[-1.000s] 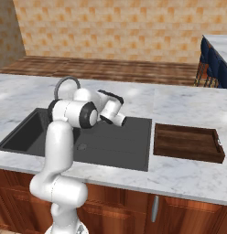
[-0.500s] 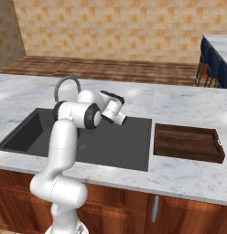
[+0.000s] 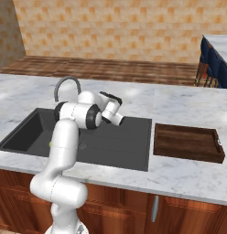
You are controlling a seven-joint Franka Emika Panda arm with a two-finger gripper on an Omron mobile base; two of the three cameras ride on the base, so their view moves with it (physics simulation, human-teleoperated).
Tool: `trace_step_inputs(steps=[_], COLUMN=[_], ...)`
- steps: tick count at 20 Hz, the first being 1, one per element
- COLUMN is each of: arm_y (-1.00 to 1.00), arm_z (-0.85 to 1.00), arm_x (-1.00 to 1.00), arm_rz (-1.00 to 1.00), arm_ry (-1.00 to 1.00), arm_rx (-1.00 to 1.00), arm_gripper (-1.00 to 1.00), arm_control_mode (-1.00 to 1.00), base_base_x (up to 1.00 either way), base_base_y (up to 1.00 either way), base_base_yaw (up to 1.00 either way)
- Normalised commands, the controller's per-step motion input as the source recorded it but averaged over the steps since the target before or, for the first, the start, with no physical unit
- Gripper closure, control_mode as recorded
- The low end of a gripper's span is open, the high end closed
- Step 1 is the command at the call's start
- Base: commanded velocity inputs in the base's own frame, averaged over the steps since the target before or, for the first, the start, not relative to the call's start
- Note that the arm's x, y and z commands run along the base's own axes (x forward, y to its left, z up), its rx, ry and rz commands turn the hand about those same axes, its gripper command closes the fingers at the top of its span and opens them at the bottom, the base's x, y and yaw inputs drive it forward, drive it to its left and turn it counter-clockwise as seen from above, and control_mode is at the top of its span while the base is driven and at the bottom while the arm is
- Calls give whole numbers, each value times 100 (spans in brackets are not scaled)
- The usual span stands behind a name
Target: Pick up all produce items and place them in the sink. Turn on the sink faucet to wash them. Then turn the sink off and put them in the tray.
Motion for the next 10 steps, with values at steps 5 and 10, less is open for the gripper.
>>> trace_step_inputs(steps=[5,10], arm_y=[0,-1], arm_z=[0,-2], arm_x=[29,27], arm_rz=[0,-4], arm_ry=[0,4], arm_rx=[0,0], arm_gripper=[-100,-100], arm_control_mode=[-100,-100], base_base_x=[0,0], base_base_y=[0,0], base_base_yaw=[0,0])
